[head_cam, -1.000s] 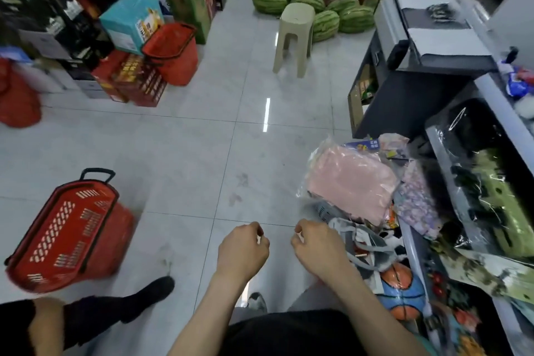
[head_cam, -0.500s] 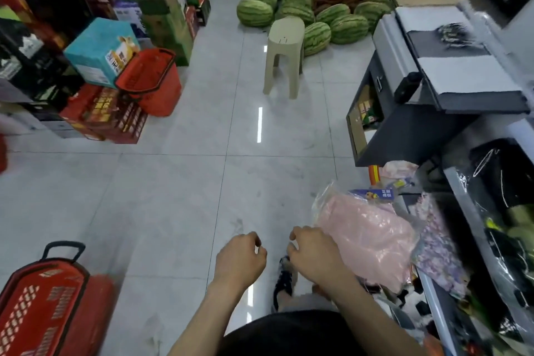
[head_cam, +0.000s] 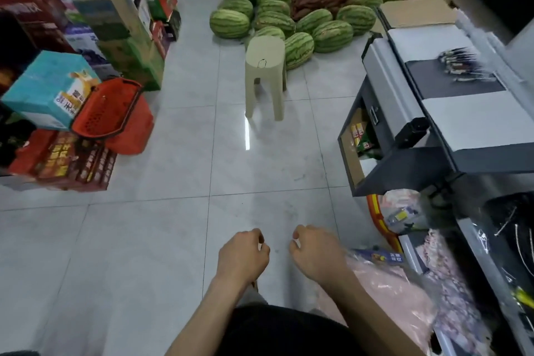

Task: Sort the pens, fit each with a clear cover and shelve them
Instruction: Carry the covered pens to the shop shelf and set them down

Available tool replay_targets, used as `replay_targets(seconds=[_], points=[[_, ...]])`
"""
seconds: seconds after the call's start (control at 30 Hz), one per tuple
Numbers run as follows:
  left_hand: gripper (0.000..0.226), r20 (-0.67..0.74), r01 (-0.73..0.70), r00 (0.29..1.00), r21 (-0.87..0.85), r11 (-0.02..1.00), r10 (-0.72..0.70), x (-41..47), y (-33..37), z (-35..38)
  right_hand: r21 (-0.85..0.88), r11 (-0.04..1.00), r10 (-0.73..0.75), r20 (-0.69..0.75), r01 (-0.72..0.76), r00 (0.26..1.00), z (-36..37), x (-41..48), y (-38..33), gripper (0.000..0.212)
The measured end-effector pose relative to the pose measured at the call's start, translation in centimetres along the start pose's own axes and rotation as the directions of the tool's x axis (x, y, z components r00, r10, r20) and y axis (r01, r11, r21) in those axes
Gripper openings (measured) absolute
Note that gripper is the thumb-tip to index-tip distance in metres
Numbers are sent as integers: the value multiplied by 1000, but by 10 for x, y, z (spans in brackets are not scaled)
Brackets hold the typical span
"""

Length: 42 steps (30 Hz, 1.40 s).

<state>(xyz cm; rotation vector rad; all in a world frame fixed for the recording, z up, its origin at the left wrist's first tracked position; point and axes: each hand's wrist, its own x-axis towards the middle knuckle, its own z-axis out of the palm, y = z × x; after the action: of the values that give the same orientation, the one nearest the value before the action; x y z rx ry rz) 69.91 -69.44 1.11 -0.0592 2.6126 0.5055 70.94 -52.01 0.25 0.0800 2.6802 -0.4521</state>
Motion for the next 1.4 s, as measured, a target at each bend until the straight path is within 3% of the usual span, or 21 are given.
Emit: replay_targets(seconds=[0.27, 0.5, 0.8, 1.07, 1.4], points=[[26, 53, -160, 986, 83, 984, 156, 176, 29, -93, 91, 982, 171, -22, -168, 985, -76, 157, -23, 32], [27, 120, -356, 933, 147, 923, 340, 305, 98, -156, 160, 916, 387, -103, -369, 916, -144, 245, -7, 33], [24, 230, -590, 806, 231, 773, 546, 422, 245, -154, 296, 788, 595, -141, -539, 792, -212, 325, 93, 32], [23, 330, -687, 724, 268, 676, 605, 492, 404, -139, 400, 668, 731, -199, -627, 652, -304, 380, 220, 29], [22, 442, -765, 637, 264, 587, 632, 558, 546, -115, 509, 498, 845, -102, -702, 526, -330, 419, 312, 26]])
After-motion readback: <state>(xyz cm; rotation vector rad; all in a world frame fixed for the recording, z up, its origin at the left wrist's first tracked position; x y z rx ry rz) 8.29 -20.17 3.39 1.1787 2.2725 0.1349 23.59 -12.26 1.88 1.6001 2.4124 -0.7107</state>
